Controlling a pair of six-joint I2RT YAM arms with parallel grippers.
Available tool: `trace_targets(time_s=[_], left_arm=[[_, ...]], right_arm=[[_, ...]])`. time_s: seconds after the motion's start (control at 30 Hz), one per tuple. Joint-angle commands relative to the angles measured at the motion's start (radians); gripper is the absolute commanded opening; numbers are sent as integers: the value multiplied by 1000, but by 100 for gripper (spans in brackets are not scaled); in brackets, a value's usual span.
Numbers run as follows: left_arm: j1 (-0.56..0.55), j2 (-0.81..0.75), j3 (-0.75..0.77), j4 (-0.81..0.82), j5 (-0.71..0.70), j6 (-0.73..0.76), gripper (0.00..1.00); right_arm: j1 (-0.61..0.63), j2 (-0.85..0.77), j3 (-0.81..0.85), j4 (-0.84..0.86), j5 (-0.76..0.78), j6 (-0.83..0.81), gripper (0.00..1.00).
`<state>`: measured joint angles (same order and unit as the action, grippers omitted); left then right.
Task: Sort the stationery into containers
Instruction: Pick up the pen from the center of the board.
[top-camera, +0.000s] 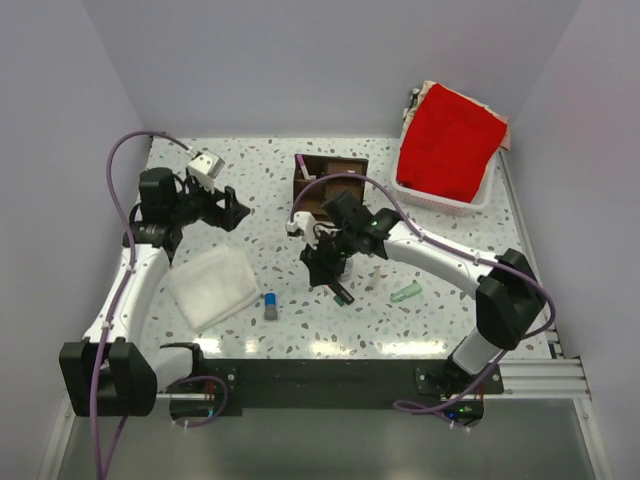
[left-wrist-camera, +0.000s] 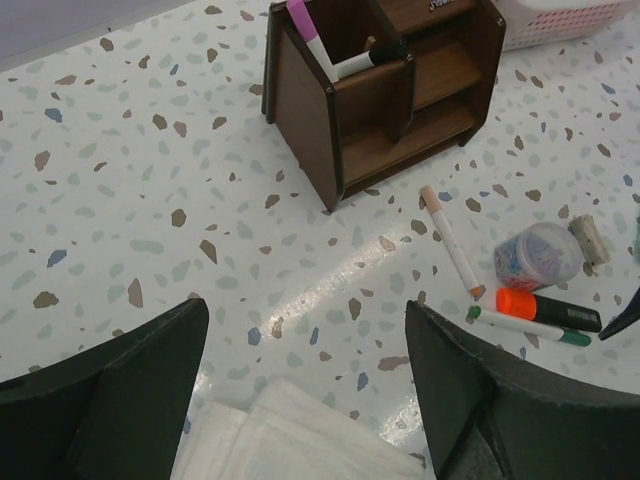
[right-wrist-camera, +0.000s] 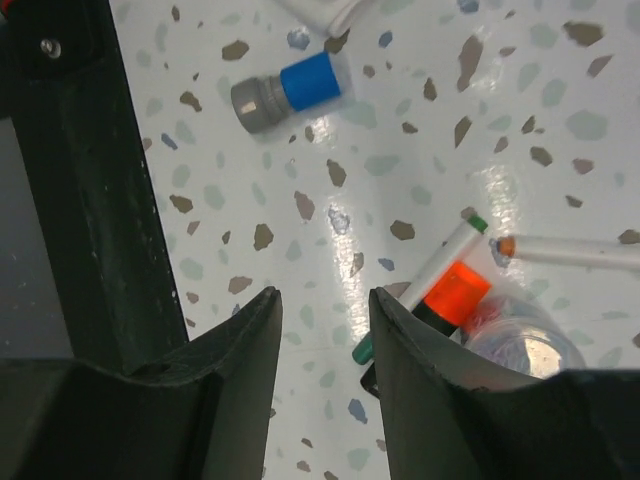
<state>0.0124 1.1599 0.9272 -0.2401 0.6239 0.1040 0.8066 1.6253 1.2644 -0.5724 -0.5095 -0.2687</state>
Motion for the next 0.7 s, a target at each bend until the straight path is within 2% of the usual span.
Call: trace_targets(time_s=[0.0, 0.17, 0.3, 0.4, 0.67], left_arm=[[-2, -68, -13, 56, 7, -40, 84], [-3, -89, -30, -11, -10, -56, 85], [-3, -108, -34, -82, -1, -53, 84], [-3, -134, -44, -99, -4, -44, 84], [-3, -151, -51, -108, -29, -56, 84]], right_arm=[[0, 51, 35, -27, 66, 11, 43], [-15, 128, 105, 46, 164, 184, 43], [-58, 189, 151, 112, 331, 502, 47], [-75, 228, 196, 99, 432, 647, 47], [-78, 341, 317, 3, 595, 827, 48]])
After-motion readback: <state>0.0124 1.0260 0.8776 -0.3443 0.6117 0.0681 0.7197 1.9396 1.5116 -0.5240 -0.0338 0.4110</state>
